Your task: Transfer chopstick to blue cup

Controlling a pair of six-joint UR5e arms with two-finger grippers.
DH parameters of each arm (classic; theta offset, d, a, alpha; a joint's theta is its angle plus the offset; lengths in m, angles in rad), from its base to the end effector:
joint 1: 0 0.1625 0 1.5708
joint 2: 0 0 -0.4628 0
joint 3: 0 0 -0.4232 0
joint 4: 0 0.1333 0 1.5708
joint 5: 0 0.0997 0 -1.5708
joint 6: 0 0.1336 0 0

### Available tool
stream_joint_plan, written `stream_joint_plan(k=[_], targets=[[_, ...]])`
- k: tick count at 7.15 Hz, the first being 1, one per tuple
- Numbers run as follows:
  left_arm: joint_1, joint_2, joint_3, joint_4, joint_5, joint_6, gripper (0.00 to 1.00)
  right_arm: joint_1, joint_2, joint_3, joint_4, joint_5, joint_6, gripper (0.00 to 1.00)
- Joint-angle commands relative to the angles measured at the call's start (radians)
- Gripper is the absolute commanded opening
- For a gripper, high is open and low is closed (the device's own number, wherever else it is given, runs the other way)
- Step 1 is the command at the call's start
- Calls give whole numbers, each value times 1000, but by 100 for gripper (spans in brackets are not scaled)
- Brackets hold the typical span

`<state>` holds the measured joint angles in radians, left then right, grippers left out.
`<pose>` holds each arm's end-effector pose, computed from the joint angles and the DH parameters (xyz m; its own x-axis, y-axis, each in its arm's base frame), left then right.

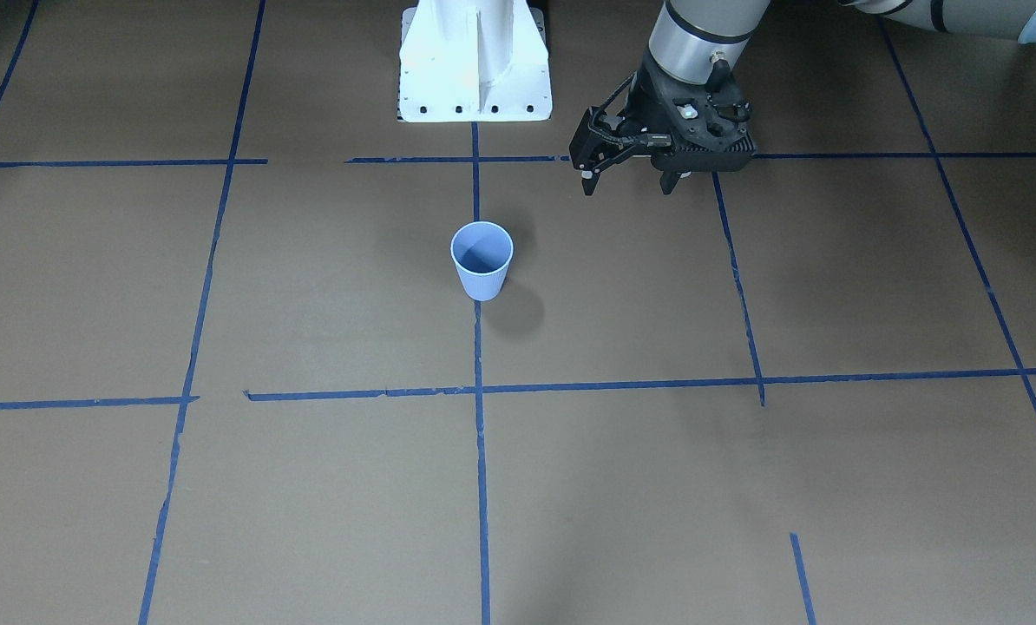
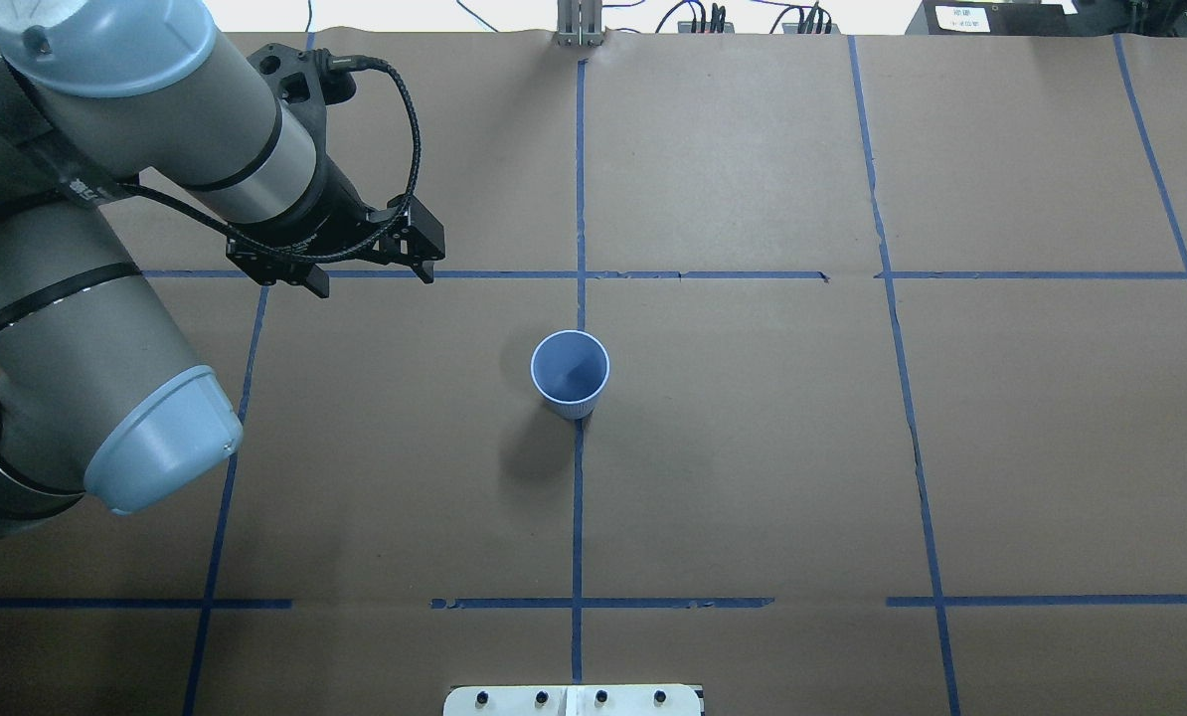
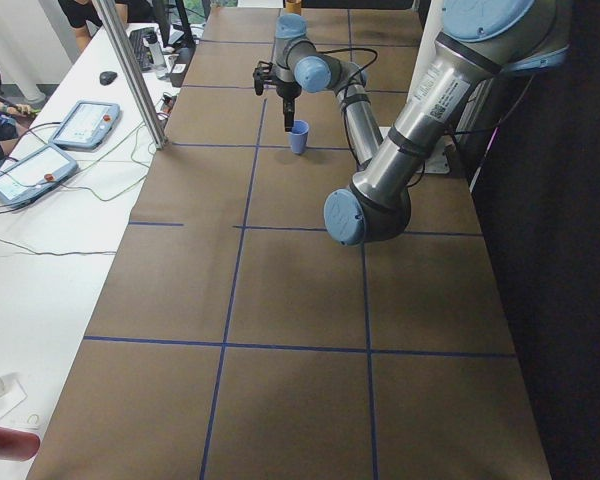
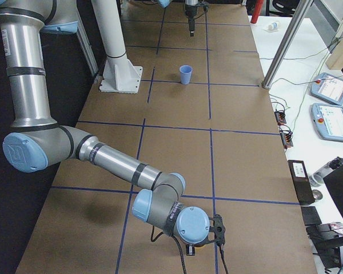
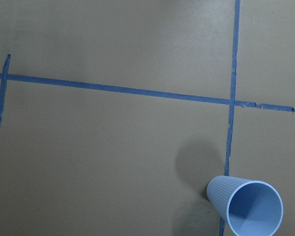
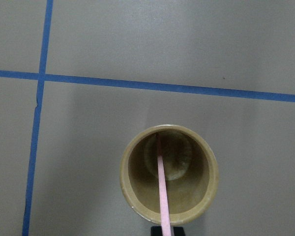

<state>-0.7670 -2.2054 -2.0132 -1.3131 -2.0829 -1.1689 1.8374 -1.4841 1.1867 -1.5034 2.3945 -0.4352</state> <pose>0.4052 -0.4847 0.1692 0.5882 -0.0933 -0.8033 0.1272 0.9916 -0.0221 0.1713 -0.4934 0.8587 0.6626 -0.0873 0.7439 0.0252 0.9952 0.0944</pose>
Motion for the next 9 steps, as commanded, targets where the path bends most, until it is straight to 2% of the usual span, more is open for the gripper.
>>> stream_joint_plan(k=[1, 2, 4, 5, 6, 8, 9], targets=[[0, 1, 1, 2, 0, 0, 100, 11, -8, 39, -4, 2, 1, 0], [0, 4, 1, 0, -2, 0, 100, 25, -8, 59, -11, 0, 1, 0], [0, 4, 1, 0, -2, 0, 100, 43, -57, 220, -166, -12, -10, 0], [0, 4, 1, 0, -2, 0, 100, 46, -103, 320, -237, -56, -16, 0], [0, 4, -1, 0, -2, 0, 100, 68, -116, 412, -330, -140, -45, 0], [0, 4, -1, 0, -2, 0, 100, 159, -69, 502, -562, -256, -179, 0], [0, 4, -1, 0, -2, 0, 100, 186, -9, 514, -630, -271, -183, 0]])
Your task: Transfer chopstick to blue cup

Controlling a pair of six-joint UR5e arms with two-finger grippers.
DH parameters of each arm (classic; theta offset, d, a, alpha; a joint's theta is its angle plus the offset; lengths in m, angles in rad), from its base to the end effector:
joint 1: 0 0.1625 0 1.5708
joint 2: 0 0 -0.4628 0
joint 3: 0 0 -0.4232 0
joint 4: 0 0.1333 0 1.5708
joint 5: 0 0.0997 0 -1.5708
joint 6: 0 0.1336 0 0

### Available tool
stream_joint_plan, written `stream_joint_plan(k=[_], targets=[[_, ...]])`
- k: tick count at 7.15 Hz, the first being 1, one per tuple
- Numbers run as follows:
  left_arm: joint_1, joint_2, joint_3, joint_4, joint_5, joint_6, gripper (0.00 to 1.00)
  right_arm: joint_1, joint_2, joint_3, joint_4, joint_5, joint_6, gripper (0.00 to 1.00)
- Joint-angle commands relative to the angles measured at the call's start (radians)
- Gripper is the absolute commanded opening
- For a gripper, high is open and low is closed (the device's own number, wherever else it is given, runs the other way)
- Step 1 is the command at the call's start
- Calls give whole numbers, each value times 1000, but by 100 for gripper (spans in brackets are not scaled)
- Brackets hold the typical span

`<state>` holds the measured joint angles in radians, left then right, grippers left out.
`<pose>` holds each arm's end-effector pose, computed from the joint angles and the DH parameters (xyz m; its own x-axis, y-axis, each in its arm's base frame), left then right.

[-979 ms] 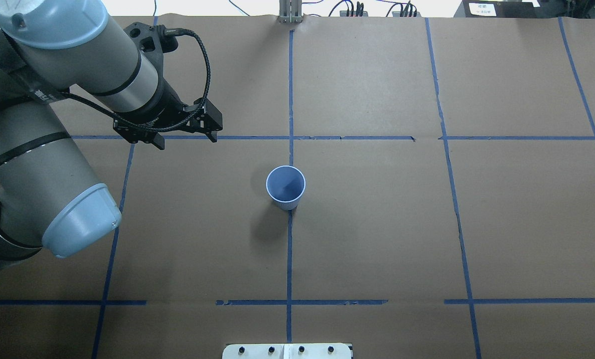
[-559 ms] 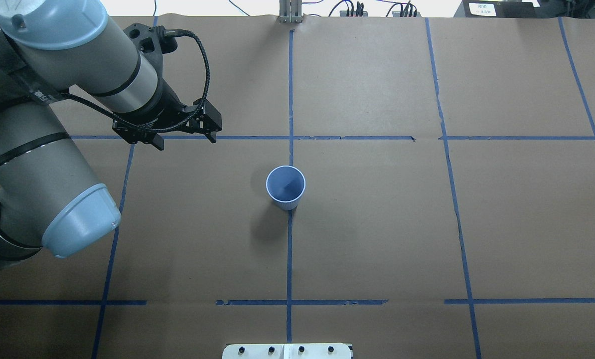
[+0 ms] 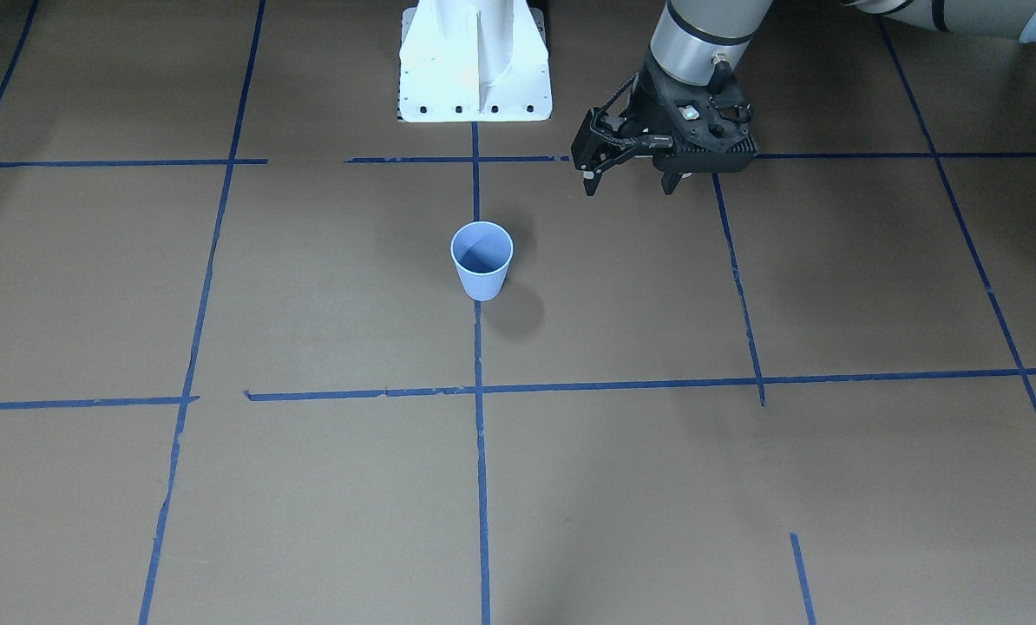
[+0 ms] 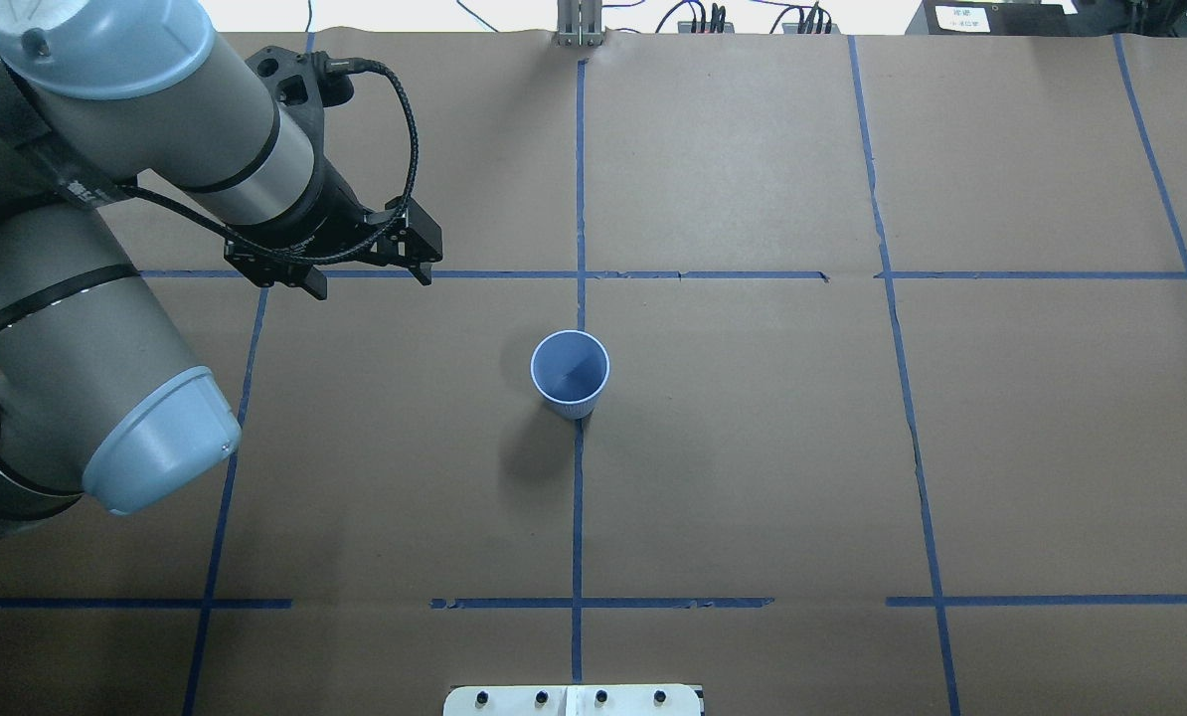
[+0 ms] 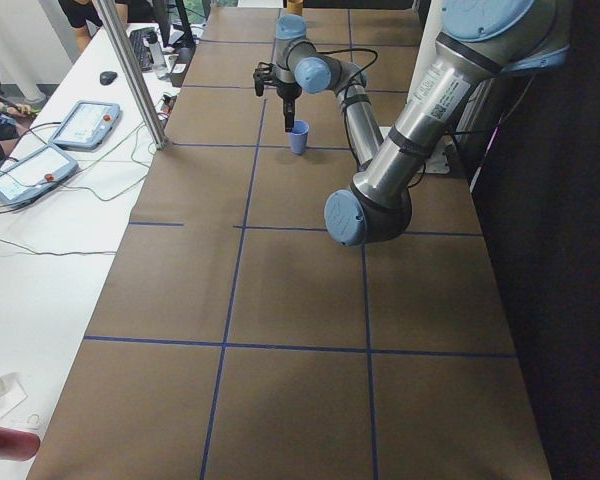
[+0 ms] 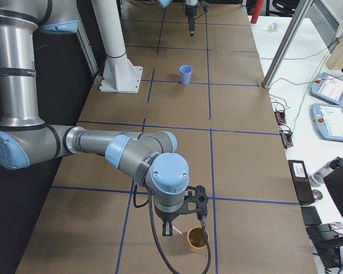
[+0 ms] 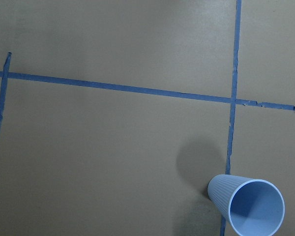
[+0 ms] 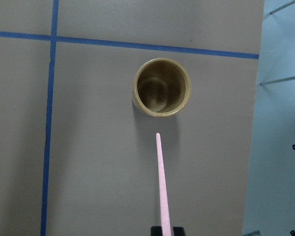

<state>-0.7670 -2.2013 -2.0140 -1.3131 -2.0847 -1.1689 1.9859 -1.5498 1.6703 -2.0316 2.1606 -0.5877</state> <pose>0.4050 -0.4843 0.1714 0.5895 -0.0951 -0.8021 0.1260 0.9917 -0.0250 0.2503 -0.4216 0.7123 0.7814 -0.0580 0.6214 0.0638 0.9979 0.0129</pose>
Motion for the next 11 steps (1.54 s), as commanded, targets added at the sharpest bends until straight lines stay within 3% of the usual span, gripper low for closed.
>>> stream_joint_plan(k=[1, 3, 5, 6, 9, 11], targets=[[0, 0, 0, 0, 0, 0, 100, 36, 100, 63, -180, -32, -27, 0], [-2, 23, -14, 2, 2, 5, 100, -24, 236, 127, -342, 42, 88, 0], [-52, 109, -35, 2, 6, 163, 100, -178, 322, 181, -352, 199, 338, 0], [-96, 164, -37, 0, 3, 252, 100, -249, 367, 201, -349, 229, 455, 0], [-286, 306, -31, 3, -6, 605, 100, -569, 502, 354, -343, 242, 952, 0], [-433, 392, -2, 3, -101, 867, 100, -779, 621, 416, -337, 228, 1293, 0]])
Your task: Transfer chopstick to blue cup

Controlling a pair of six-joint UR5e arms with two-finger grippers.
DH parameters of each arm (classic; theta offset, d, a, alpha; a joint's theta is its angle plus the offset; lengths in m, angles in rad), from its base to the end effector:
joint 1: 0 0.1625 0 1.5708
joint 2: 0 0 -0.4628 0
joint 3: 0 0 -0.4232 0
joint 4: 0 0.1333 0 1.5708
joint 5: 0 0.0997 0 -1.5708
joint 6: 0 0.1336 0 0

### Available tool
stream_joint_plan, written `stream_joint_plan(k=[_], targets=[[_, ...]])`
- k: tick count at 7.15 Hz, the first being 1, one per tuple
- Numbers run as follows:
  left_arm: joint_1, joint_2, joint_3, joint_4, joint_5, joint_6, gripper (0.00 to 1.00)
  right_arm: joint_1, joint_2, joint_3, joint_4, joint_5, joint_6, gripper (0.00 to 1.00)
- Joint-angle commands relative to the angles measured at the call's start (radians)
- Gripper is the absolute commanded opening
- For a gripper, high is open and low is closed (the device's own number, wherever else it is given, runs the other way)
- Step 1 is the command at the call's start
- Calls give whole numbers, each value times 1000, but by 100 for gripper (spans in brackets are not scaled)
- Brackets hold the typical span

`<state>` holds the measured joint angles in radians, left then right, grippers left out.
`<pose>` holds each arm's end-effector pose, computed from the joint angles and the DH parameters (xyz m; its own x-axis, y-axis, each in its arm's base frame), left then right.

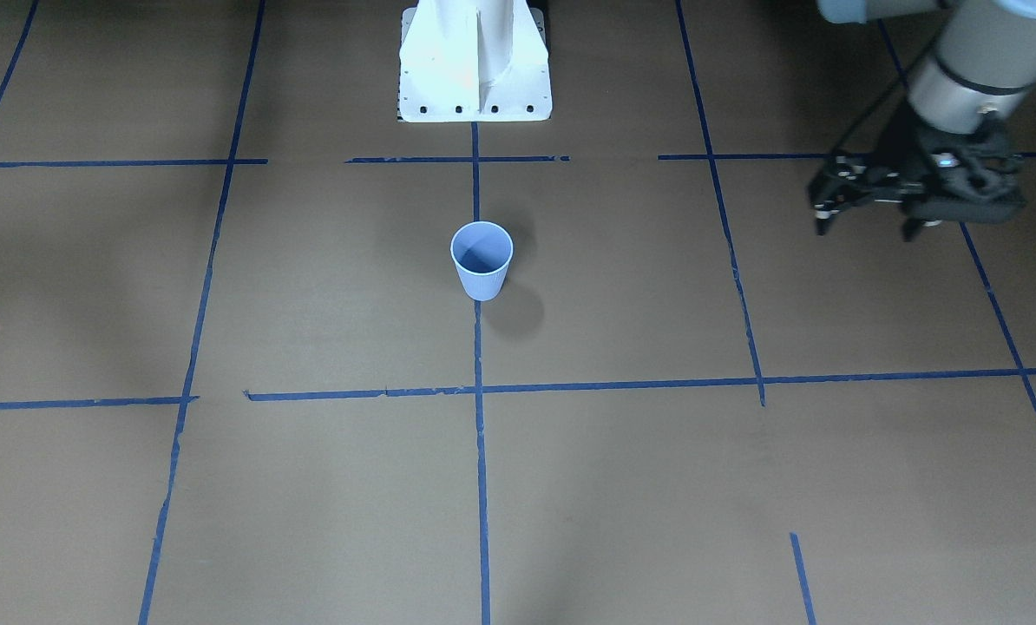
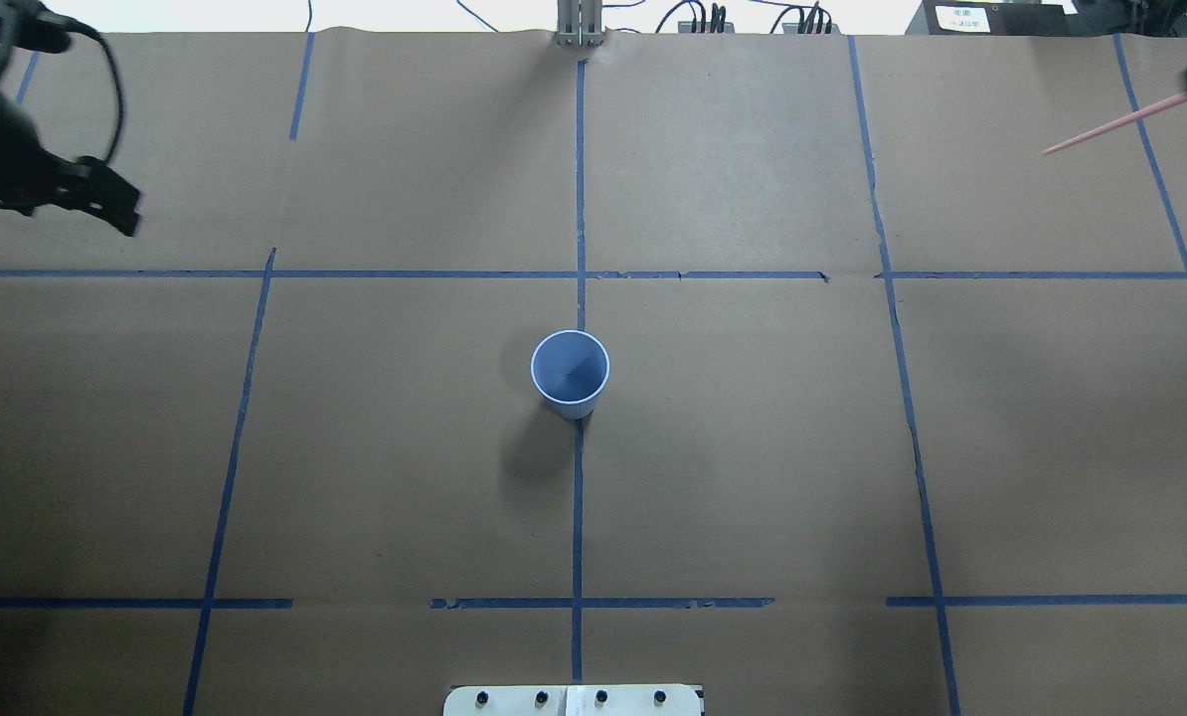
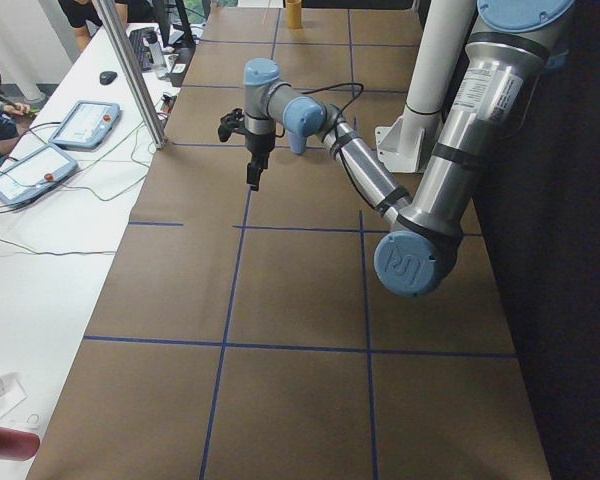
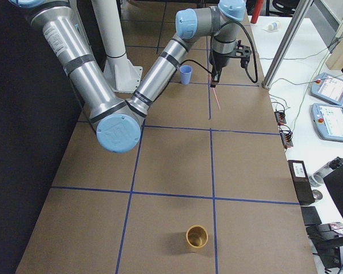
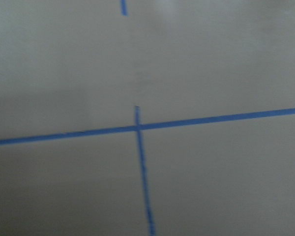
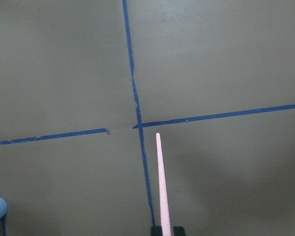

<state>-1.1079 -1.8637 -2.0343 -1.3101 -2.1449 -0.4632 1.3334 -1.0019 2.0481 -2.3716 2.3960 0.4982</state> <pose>0.2057 -0.5483 0.3664 0.7445 0.1906 -0.6399 -0.0673 0.9749 0.2121 -0.1022 -0.5720 0.2498 0.6514 0.1580 0.7421 -0.0946 0.9874 -0.1271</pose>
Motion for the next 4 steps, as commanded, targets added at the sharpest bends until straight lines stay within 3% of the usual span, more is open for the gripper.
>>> stream_joint_plan(k=[1, 2, 4], targets=[[-151, 67, 66, 0, -43, 289, 100, -210, 130, 50, 3, -35, 326, 0], [-197, 67, 122, -1, -43, 378, 100, -309, 162, 59, 29, -101, 447, 0], [-284, 67, 253, -12, -44, 577, 100, -513, 189, 47, 231, -241, 700, 0]])
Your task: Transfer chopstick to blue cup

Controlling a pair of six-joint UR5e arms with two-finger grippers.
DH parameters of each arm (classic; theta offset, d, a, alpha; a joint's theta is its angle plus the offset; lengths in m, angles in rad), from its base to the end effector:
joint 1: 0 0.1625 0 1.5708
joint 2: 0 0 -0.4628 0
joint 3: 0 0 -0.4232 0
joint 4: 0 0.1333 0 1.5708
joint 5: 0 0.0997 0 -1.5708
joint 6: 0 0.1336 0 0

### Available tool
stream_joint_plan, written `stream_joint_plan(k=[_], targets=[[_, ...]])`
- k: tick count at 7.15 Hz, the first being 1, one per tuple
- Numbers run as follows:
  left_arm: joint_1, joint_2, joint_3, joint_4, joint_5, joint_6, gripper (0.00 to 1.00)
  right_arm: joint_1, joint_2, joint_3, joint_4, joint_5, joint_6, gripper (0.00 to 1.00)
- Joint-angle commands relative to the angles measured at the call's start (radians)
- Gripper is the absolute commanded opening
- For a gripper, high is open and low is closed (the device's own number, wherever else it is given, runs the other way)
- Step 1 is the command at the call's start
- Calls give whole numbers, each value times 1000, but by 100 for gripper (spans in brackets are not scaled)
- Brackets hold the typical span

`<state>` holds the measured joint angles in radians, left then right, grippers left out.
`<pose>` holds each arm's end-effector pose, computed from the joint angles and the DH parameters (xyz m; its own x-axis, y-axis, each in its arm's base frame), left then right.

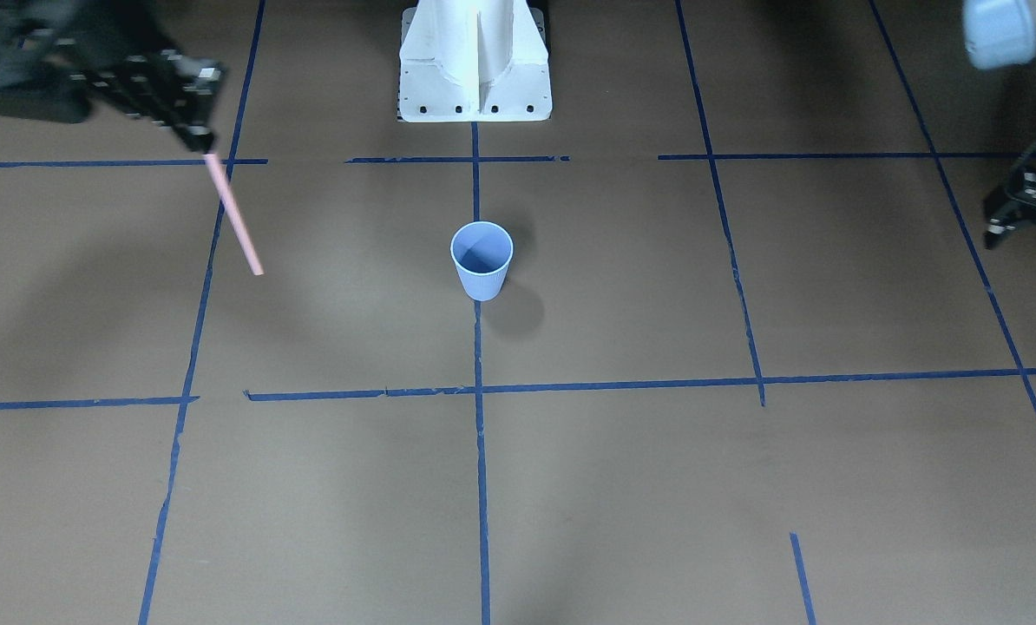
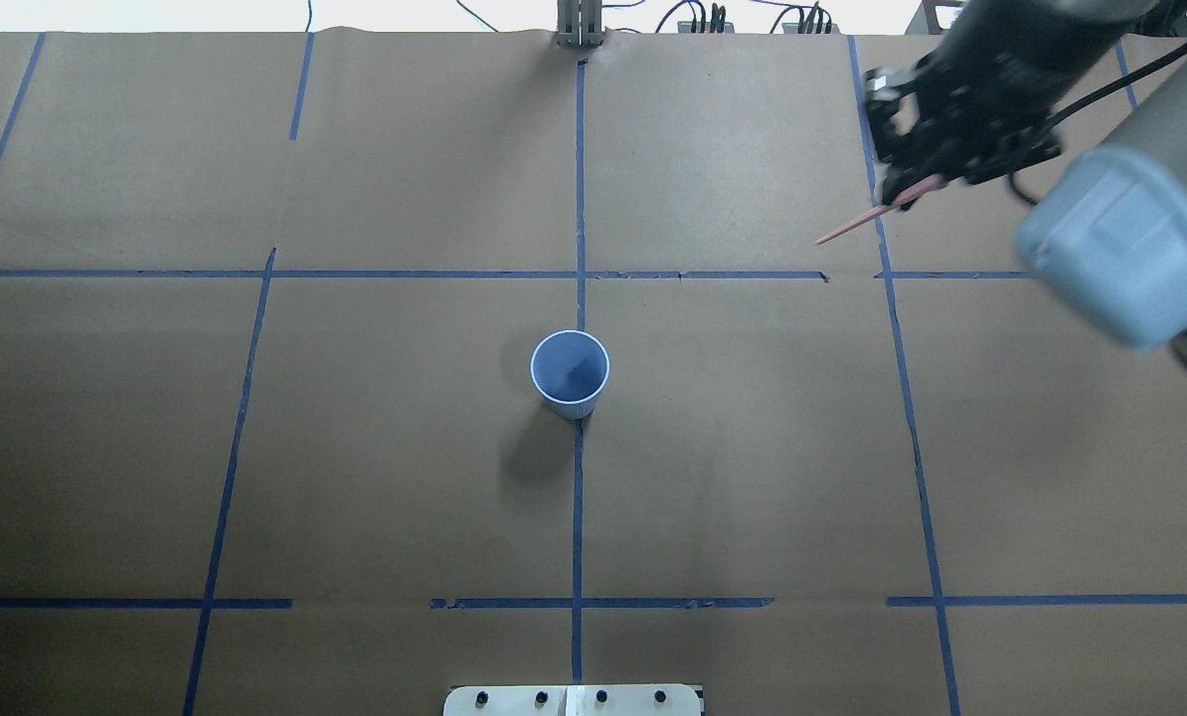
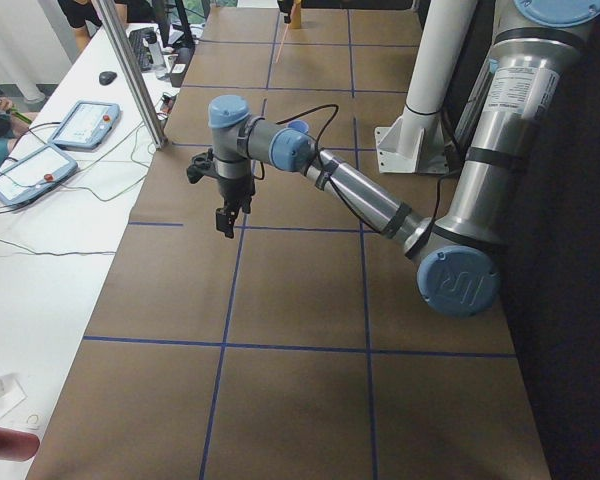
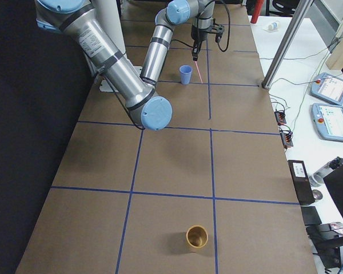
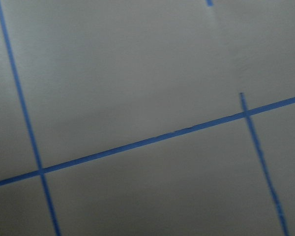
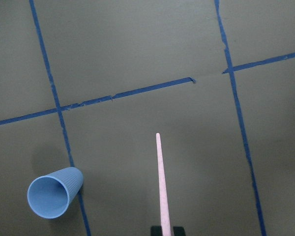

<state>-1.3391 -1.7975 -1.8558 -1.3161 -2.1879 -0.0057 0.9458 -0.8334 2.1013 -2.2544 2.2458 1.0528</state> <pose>0.0826 -0.5940 0.4863 0.7612 0.3251 -0.5611 -0.2178 0.9432 0.2510 -0.2978 -0.4980 0.1331 0.6376 0.2231 0.7373 -0.1332 0.9747 -0.1797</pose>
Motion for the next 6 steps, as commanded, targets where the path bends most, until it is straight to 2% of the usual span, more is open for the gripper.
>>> stream_joint_plan(k=[1, 4, 5, 6], targets=[[-81, 1, 108, -8, -1, 174, 100, -216, 69, -36, 125, -156, 206, 0], [-88, 3, 136, -9, -1, 188, 100, -320, 190, -124, 127, -190, 302, 0], [-88, 3, 139, -9, -1, 188, 100, -352, 242, -194, 127, -202, 311, 0], [-88, 3, 141, -9, -10, 188, 100, -382, 243, -210, 128, -230, 328, 0]])
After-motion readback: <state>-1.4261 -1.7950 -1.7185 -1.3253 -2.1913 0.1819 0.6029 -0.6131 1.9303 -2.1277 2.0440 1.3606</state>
